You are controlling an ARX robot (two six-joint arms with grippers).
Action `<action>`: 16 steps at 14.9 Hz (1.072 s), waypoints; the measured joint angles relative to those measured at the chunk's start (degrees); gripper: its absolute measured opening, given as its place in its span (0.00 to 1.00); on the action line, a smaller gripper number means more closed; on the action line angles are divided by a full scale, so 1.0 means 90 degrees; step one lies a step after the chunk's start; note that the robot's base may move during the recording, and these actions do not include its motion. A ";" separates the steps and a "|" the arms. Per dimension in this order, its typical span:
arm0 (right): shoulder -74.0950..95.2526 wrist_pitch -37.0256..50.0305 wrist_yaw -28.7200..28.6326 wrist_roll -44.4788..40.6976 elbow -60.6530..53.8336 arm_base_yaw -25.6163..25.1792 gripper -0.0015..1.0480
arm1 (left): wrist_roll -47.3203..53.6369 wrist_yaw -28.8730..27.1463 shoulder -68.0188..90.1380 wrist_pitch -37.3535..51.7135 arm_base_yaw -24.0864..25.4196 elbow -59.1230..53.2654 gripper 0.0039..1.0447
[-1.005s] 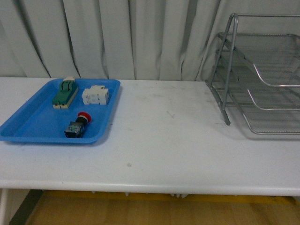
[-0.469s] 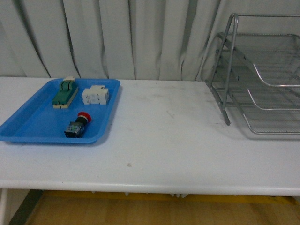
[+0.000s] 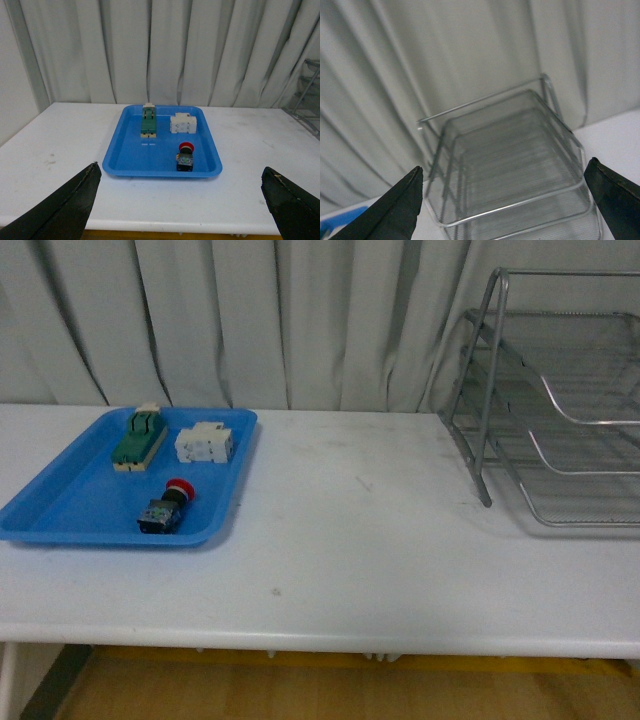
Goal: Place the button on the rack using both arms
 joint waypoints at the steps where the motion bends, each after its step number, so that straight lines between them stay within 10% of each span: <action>1: 0.0746 -0.0255 0.0095 0.0393 0.0619 -0.0214 0.94 | 0.0000 0.0000 0.0000 0.0000 0.0000 0.0000 0.94; 7: 0.2839 0.0352 -0.0755 0.3082 0.1460 -0.0678 0.94 | 0.0000 0.0000 0.0000 0.0000 0.0000 0.0000 0.94; 16: 0.4806 0.2790 -0.0483 0.5972 0.1090 0.0338 0.94 | 0.0000 0.0000 0.0000 -0.0002 0.0000 0.0000 0.94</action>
